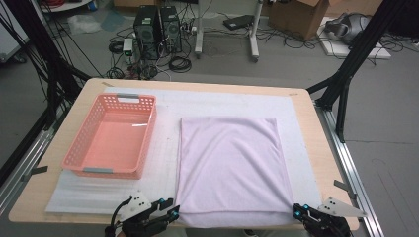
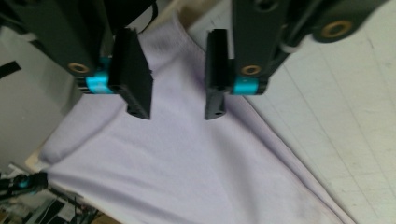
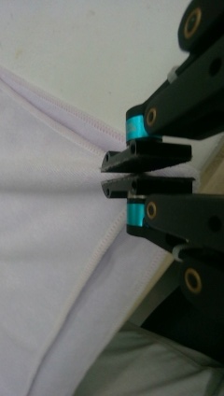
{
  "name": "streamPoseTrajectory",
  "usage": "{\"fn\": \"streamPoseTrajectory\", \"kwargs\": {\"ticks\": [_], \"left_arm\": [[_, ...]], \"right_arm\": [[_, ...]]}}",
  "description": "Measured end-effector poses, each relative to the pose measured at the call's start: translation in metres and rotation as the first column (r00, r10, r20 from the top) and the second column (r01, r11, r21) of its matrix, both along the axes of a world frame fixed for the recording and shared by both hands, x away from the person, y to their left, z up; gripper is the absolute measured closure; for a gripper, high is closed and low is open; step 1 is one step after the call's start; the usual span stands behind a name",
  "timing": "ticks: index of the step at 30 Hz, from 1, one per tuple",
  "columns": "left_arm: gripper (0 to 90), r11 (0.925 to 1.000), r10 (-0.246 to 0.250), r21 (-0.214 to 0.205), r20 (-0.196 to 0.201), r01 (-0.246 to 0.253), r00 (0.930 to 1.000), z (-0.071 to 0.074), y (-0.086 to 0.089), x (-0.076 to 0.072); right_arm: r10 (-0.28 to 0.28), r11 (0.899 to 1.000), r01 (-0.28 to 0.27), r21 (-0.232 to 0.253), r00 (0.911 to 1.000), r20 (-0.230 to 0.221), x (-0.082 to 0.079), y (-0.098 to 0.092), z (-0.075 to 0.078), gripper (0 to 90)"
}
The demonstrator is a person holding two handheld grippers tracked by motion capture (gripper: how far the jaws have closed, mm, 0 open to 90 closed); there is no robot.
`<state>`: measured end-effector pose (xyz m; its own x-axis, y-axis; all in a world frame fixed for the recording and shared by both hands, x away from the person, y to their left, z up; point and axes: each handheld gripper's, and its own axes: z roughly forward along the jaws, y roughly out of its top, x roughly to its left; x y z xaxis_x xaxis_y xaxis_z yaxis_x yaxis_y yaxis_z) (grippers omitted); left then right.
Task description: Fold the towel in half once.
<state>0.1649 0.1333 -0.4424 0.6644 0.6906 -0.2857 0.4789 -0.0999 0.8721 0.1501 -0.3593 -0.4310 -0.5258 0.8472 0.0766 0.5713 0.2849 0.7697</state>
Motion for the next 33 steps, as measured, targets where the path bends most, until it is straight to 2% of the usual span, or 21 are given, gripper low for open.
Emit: {"fn": "streamPoseTrajectory", "kwargs": {"ticks": [2, 3, 4, 6, 9, 12, 15, 16, 17, 18, 19, 20, 21, 22, 25, 29, 33], "left_arm": [[52.8, 0.9997, 0.009, -0.023, 0.003, -0.009, 1.0, 0.003, 0.002, 0.006], [52.5, 0.9996, 0.017, -0.025, 0.012, -0.016, 0.9998, 0.004, 0.0, 0.012], [52.6, 0.9998, 0.019, -0.007, 0.006, -0.019, 0.9998, 0.004, -0.001, 0.018], [53.4, 0.9999, 0.014, 0.003, -0.005, -0.014, 0.9999, 0.003, -0.006, 0.031], [53.8, 0.9995, -0.005, 0.031, -0.032, 0.006, 0.9995, 0.002, -0.016, 0.051], [53.8, 0.9982, -0.022, 0.054, -0.058, 0.025, 0.9981, 0.0, -0.027, 0.067], [55.0, 0.9954, -0.031, 0.087, -0.091, 0.039, 0.9954, -0.003, -0.037, 0.076], [56.4, 0.9938, -0.034, 0.102, -0.097, 0.044, 0.9947, -0.004, -0.039, 0.077], [59.3, 0.9891, -0.029, 0.14, -0.108, 0.044, 0.9938, -0.007, -0.044, 0.078], [62.5, 0.9862, -0.025, 0.16, -0.114, 0.043, 0.9931, -0.009, -0.046, 0.079], [67.1, 0.9825, -0.009, 0.185, -0.082, 0.024, 0.9966, -0.01, -0.049, 0.077], [74.9, 0.979, 0.002, 0.203, -0.069, 0.012, 0.9976, -0.01, -0.049, 0.076], [81.4, 0.9795, 0.009, 0.201, -0.076, 0.007, 0.9971, -0.01, -0.048, 0.076], [84.3, 0.9813, 0.013, 0.193, -0.087, 0.004, 0.9962, -0.01, -0.047, 0.077], [86.3, 0.9826, 0.006, 0.186, -0.073, 0.008, 0.9973, -0.007, -0.046, 0.073], [86.4, 0.9906, -0.016, 0.135, -0.051, 0.023, 0.9986, 0.001, -0.04, 0.062], [86.1, 0.9921, -0.033, 0.12, -0.034, 0.036, 0.9989, 0.004, -0.033, 0.049]], "right_arm": [[-0.02, 1.0, 0.019, 0.019, 0.9997, 0.015, 0.005, -0.001, 0.002, 71.5], [-0.027, 0.999, 0.026, 0.022, 0.9994, 0.021, 0.006, -0.001, 0.003, 71.1], [-0.03, 0.999, 0.029, 0.018, 0.999, 0.034, 0.011, 0.0, 0.004, 70.6], [-0.038, 0.999, 0.038, -0.004, 0.9984, 0.043, 0.02, 0.003, 0.004, 69.3], [-0.046, 0.999, 0.047, -0.004, 0.9982, 0.037, 0.036, 0.009, 0.002, 66.0], [-0.032, 0.999, 0.032, -0.007, 0.9991, 0.027, 0.055, 0.018, 0.001, 64.3], [-0.003, 1.0, 0.003, -0.007, 1.0, 0.009, 0.069, 0.028, -0.002, 63.9], [0.01, 1.0, -0.01, -0.018, 0.9999, -0.01, 0.073, 0.032, -0.005, 64.0], [0.018, 0.999, -0.018, -0.028, 0.9997, -0.014, 0.076, 0.034, -0.006, 64.7], [0.024, 0.999, -0.026, -0.045, 0.999, -0.037, 0.08, 0.037, -0.01, 66.2], [0.026, 0.998, -0.029, -0.056, 0.9987, -0.045, 0.083, 0.038, -0.012, 69.1], [0.022, 0.998, -0.024, -0.051, 0.9991, -0.037, 0.084, 0.037, -0.013, 76.5], [0.024, 0.998, -0.026, -0.054, 0.9989, -0.039, 0.084, 0.036, -0.012, 83.2], [0.024, 0.998, -0.026, -0.063, 0.9993, -0.028, 0.083, 0.034, -0.012, 86.5], [0.021, 0.997, -0.022, -0.074, 0.9997, -0.008, 0.08, 0.032, -0.011, 87.9], [0.021, 0.999, -0.021, -0.035, 0.9996, 0.02, 0.07, 0.025, -0.005, 88.0], [0.039, 0.999, -0.038, -0.036, 0.999, 0.022, 0.057, 0.023, -0.002, 88.0]]}}
